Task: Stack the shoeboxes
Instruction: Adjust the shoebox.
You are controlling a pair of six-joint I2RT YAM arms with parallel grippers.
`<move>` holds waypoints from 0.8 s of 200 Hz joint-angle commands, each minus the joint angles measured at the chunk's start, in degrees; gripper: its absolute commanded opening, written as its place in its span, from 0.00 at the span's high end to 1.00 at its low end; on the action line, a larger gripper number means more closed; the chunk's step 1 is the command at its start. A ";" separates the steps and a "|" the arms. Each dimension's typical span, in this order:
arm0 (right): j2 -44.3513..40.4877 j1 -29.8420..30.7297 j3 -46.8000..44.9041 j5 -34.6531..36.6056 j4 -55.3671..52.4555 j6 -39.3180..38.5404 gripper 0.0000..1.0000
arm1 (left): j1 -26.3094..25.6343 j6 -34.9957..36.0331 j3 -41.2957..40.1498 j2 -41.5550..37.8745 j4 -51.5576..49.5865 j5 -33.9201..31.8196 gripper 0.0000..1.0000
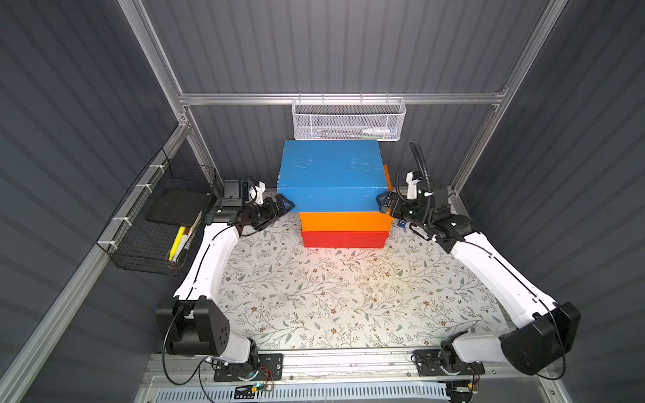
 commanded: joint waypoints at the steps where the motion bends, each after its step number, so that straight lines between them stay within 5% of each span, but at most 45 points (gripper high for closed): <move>1: -3.58 -0.77 0.77 -2.67 1.29 0.75 0.01 | 0.17 -1.88 1.47 -3.71 2.25 -1.60 0.01; 98: 1.81 -4.86 8.84 -9.94 1.94 4.85 0.01 | 0.17 -1.47 22.62 7.35 -4.07 -6.18 0.01; 160: 7.75 -4.88 13.05 -12.81 2.19 5.82 0.02 | 0.16 -1.46 29.27 16.49 -5.24 -0.20 0.01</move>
